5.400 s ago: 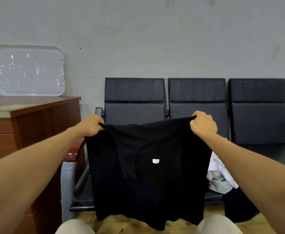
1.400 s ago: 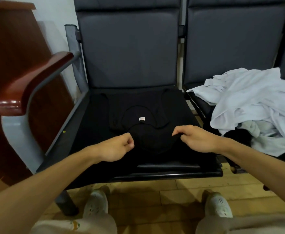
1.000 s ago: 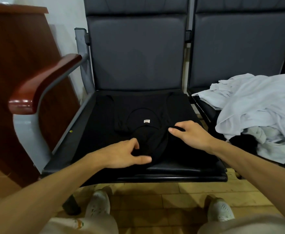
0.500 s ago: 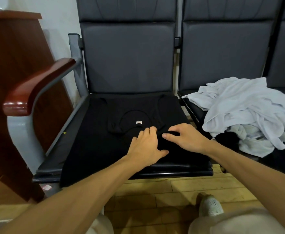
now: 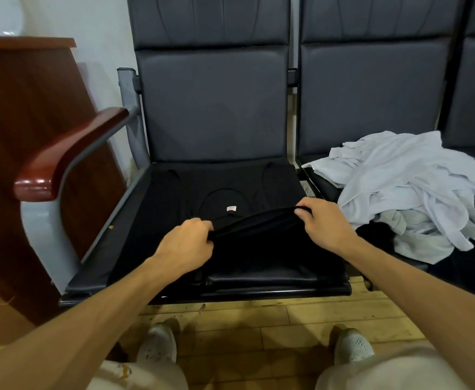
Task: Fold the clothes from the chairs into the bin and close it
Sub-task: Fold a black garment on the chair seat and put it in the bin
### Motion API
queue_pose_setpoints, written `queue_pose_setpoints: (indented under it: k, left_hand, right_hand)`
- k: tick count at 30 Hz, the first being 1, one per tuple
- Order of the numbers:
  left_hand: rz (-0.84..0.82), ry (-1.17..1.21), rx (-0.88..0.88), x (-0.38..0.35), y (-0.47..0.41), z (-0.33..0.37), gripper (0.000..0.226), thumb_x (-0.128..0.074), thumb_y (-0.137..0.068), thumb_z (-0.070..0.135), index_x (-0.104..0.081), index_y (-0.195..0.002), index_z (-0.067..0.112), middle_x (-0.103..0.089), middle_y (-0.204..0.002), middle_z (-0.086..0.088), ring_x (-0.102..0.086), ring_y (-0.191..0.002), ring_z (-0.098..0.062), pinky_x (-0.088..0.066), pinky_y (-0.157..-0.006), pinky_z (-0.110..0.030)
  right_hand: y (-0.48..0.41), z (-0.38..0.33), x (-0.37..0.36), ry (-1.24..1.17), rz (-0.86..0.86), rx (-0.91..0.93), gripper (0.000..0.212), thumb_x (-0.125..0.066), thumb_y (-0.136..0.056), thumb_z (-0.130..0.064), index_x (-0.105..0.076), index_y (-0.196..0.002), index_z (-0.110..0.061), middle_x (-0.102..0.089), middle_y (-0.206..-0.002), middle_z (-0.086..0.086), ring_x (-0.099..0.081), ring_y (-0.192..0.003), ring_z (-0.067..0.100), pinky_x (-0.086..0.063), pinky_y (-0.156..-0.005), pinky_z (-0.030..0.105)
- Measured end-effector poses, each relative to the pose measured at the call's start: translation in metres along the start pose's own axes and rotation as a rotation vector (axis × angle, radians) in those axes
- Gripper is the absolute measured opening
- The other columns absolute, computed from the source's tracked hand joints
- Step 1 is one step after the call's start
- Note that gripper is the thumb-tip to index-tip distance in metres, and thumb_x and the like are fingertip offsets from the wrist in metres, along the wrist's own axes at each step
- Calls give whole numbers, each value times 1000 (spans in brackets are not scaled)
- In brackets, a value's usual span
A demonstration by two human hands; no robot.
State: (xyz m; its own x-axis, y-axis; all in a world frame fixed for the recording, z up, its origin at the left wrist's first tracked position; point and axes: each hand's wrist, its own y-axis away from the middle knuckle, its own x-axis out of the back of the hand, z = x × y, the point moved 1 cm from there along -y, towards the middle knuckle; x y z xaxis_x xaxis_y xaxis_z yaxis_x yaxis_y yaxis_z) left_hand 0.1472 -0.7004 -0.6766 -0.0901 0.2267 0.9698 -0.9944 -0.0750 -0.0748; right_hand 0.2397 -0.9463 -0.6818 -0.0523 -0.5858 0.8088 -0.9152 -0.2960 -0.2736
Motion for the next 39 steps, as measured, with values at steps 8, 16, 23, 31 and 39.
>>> queue_pose_setpoints:
  k: [8,16,23,31,39]
  left_hand:
    - [-187,55,183,21,-4,-61,11,-61,-88,18,-59,-93,27,-64,-95,0,-63,-82,-16,-56,-77,-36]
    - [-11,-69,334,29,10,-102,24,-48,-94,12,-61,-114,12,-63,-112,-12,-62,-96,-31,-54,-81,-42]
    - [237,383,524,29,9,-119,32,-33,-96,6,-62,-107,-1,-63,-107,-21,-60,-95,-37,-52,-84,-45]
    - [-43,203,132,27,11,-125,29,-61,-93,25,-55,-119,13,-56,-113,-1,-54,-105,-19,-43,-90,-29]
    - [61,302,69,47,21,-135,29,-51,-99,15,-62,-116,36,-65,-112,6,-63,-102,-16,-53,-90,-40]
  right_hand:
    - [0,7,-3,72,94,-143,26,-47,-91,3,-64,-107,-7,-55,-101,5,-57,-97,24,-43,-77,31]
    - [-1,0,-10,205,170,-333,27,-37,-103,-28,-56,-108,-9,-65,-99,17,-57,-94,37,-40,-69,38]
    - [-5,-12,-18,152,168,-378,32,-45,-88,1,-48,-120,-4,-57,-117,17,-56,-103,37,-40,-73,39]
    - [-5,-10,-14,78,276,-444,27,-34,-103,-15,-50,-120,-2,-58,-116,19,-55,-106,38,-35,-74,37]
    - [-8,-12,-4,-26,363,-536,31,-32,-104,-21,-51,-124,-6,-59,-116,21,-53,-110,40,-41,-85,46]
